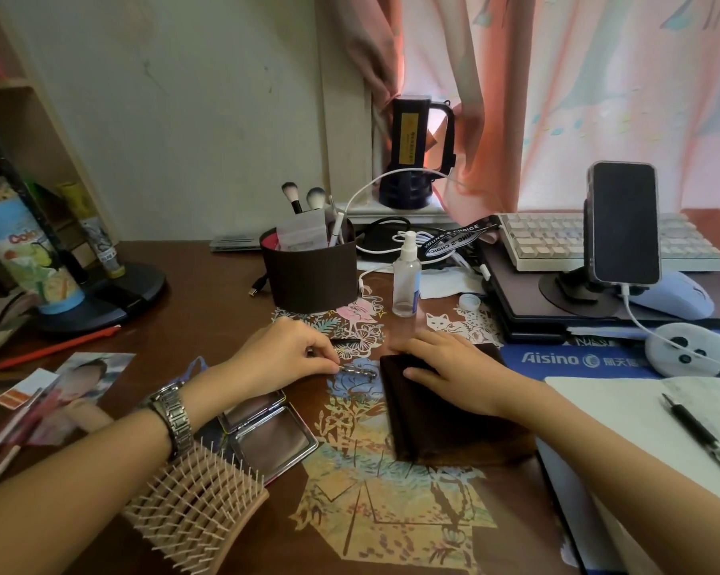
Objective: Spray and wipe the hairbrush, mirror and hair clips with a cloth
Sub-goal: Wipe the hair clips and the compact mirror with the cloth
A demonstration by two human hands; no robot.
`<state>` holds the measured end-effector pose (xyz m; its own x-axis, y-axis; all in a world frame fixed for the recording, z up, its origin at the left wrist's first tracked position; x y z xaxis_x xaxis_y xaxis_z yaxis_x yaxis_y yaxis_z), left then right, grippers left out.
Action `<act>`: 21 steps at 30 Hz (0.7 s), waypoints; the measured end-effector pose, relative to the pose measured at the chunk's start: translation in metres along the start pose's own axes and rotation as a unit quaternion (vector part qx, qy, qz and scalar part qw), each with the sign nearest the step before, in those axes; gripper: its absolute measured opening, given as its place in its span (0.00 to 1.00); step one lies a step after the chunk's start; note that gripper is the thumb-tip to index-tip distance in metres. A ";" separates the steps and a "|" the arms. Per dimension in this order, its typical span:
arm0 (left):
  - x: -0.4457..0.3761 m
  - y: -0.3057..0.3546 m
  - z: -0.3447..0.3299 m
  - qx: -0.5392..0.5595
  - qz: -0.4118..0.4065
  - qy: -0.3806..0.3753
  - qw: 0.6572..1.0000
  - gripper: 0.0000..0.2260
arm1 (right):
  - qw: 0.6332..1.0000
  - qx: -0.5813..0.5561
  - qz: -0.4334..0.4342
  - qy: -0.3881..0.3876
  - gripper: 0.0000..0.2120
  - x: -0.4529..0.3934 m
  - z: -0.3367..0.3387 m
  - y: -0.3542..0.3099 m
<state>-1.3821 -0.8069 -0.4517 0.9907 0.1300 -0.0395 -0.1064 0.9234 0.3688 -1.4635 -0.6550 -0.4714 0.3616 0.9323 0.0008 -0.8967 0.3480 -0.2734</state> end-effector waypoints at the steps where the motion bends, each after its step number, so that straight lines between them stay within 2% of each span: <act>1: 0.000 0.001 0.000 -0.004 -0.001 -0.001 1.000 0.07 | 1.000 -0.006 -0.004 0.011 0.18 -0.003 0.000 0.001; 6: 0.002 0.000 -0.002 -0.002 0.001 -0.005 1.000 0.08 | 0.998 -0.041 0.004 0.053 0.14 -0.007 -0.003 0.003; 11: 0.003 -0.002 -0.002 0.079 0.023 0.005 0.997 0.03 | 0.993 -0.085 0.016 0.081 0.10 -0.004 0.002 0.002; 21: 0.005 -0.002 -0.002 0.094 0.041 0.013 0.995 0.04 | 0.992 -0.076 0.024 0.094 0.11 -0.003 0.000 0.002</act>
<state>-1.3775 -0.8074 -0.4545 0.9766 0.2137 -0.0256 -0.1667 0.8262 0.5382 -1.4666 -0.6567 -0.4721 0.3731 0.9078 -0.1915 -0.8703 0.2709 -0.4114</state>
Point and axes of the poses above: each hand's wrist, its own x-axis away from the middle knuckle, its own z-axis out of the back of the hand, y = z × x, the point moved 9 cm from there along -x, towards the middle knuckle, and after that the axes turned 2 degrees about -x, right-handed, at the moved point
